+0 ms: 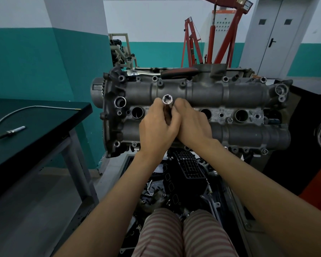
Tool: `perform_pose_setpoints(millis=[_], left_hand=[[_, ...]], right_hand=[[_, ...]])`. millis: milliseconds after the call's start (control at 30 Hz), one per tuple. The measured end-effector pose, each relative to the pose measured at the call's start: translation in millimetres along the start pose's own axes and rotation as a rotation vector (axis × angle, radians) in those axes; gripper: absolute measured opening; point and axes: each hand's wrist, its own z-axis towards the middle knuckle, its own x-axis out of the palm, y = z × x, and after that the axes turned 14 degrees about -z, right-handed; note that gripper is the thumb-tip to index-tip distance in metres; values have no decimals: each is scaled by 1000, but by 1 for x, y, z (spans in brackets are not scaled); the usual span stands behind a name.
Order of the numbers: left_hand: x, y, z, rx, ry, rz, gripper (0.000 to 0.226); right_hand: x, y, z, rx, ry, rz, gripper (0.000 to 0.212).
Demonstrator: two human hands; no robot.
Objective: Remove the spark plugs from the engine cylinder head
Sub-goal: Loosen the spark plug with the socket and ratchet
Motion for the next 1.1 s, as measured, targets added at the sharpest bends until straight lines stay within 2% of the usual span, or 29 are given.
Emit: perform_pose_setpoints(millis=[100, 267, 400, 533, 600, 700, 967, 1100], left_hand=[[1, 1, 1, 2, 5, 25, 24], [1, 1, 2, 23, -6, 27, 43], [1, -1, 0, 10, -8, -2, 32], [0, 0, 0, 22, 8, 4, 24], [0, 0, 1, 26, 1, 13, 35], [1, 0, 2, 32, -27, -9, 47], [0, 0, -1, 8, 4, 2, 26], [0, -3, 2, 22, 7, 38, 46]], right_hand=[[-1, 1, -1, 32, -17, 20, 19], [0, -2, -1, -6, -22, -122, 22], [3, -2, 1, -4, 7, -117, 14], [4, 0, 1, 16, -26, -38, 15], [2, 0, -1, 9, -49, -74, 12], [0, 0, -2, -13, -53, -127, 21], [6, 0, 0, 2, -28, -95, 16], [3, 0, -1, 5, -43, -128, 19]])
